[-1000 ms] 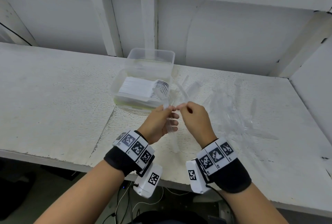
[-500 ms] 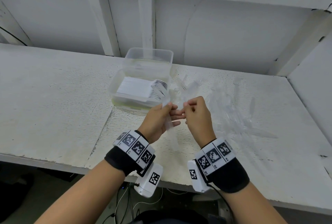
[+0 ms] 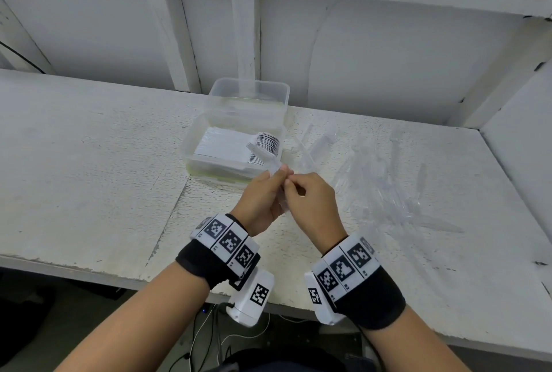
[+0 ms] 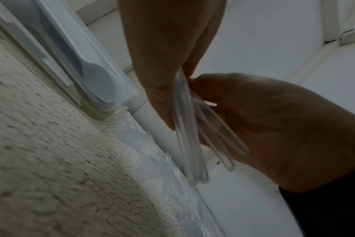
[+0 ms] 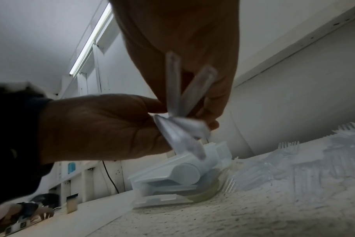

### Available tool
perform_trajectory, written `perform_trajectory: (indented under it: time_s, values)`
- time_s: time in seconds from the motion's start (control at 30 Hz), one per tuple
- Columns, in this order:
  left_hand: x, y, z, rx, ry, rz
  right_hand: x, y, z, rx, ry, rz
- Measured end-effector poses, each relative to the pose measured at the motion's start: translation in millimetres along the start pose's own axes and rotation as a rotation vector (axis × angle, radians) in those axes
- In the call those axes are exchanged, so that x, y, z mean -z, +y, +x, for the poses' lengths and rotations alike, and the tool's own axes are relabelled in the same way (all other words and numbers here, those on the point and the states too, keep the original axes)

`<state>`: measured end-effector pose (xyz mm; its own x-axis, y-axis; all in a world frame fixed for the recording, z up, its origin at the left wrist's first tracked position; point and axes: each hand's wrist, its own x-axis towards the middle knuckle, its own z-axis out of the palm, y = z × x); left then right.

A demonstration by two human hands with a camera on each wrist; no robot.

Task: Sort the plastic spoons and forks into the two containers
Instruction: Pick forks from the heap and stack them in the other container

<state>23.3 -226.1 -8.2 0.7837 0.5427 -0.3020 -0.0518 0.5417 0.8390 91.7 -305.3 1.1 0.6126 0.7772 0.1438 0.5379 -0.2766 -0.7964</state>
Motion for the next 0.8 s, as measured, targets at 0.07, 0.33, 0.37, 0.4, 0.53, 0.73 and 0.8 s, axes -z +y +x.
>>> perform_trajectory:
  time_s: [0.07, 0.33, 0.37, 0.4, 0.53, 0.73, 0.8]
  values:
    - [0.9, 2.1, 1.8, 0.001, 0.027, -0.004, 1.2, -2.4, -1.3, 0.025, -0.103, 0.017]
    - [7.8, 11.0, 7.8, 0.053, 0.015, 0.005, 9.4, 8.1, 0.7, 0.025, -0.351, 0.053]
    - [8.9, 13.1, 8.6, 0.056, 0.012, 0.002, 10.6, 8.8, 2.1, 0.035, -0.347, 0.074]
    - [10.1, 16.1, 9.3, 0.053, 0.02, -0.012, 12.3, 9.2, 3.7, 0.04, -0.347, 0.091]
    - [16.4, 32.8, 14.0, -0.025, 0.122, -0.111, 18.7, 10.1, 8.0, 0.007, -0.386, 0.059]
    - [11.3, 37.2, 19.2, -0.14, 0.247, -0.068, 24.9, 10.7, 16.1, 0.102, -0.326, -0.242]
    - [9.6, 35.8, 22.5, -0.148, 0.282, -0.078, 26.4, 8.2, 20.4, 0.138, -0.315, -0.316]
